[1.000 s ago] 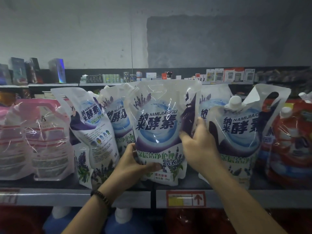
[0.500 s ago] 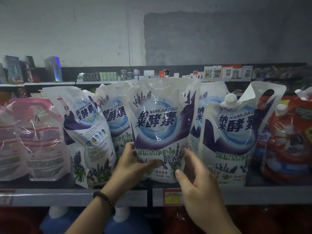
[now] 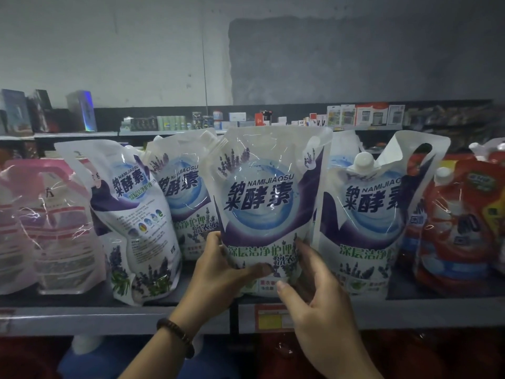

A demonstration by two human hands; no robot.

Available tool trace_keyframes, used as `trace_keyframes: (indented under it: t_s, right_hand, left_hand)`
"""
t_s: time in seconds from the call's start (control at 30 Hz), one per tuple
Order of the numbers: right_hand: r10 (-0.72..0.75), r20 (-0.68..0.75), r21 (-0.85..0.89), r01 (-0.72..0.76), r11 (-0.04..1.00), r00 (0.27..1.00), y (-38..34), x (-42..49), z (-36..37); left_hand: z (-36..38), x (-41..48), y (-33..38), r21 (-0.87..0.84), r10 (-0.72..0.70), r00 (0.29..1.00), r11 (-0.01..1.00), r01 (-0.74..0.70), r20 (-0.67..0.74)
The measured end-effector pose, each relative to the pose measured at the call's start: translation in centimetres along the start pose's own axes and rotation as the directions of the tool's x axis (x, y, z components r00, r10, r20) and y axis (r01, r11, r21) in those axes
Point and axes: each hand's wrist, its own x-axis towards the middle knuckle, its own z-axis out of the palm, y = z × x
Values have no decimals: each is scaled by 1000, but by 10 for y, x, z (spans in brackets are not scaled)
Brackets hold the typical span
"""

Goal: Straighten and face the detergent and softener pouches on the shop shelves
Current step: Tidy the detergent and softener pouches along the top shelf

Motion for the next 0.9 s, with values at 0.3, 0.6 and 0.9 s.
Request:
trace_keyframes:
  t_s: [0.3,0.6,0.9]
  right_hand:
    - [-25,-10,-10,25,1000,1000,7,0,-7]
    - [-132,-124,-145,114,983,983,6,-2,-9]
    - [-249,-8,-118,246,962,968,-1,-2,4]
  left_hand:
    - [7,-5,3,52,18,1000,998,-17,-21]
    - [0,-12,7,199,31,998,980,-21,-48]
    - [-19,-37,17,216,122,970,974,-76,-209]
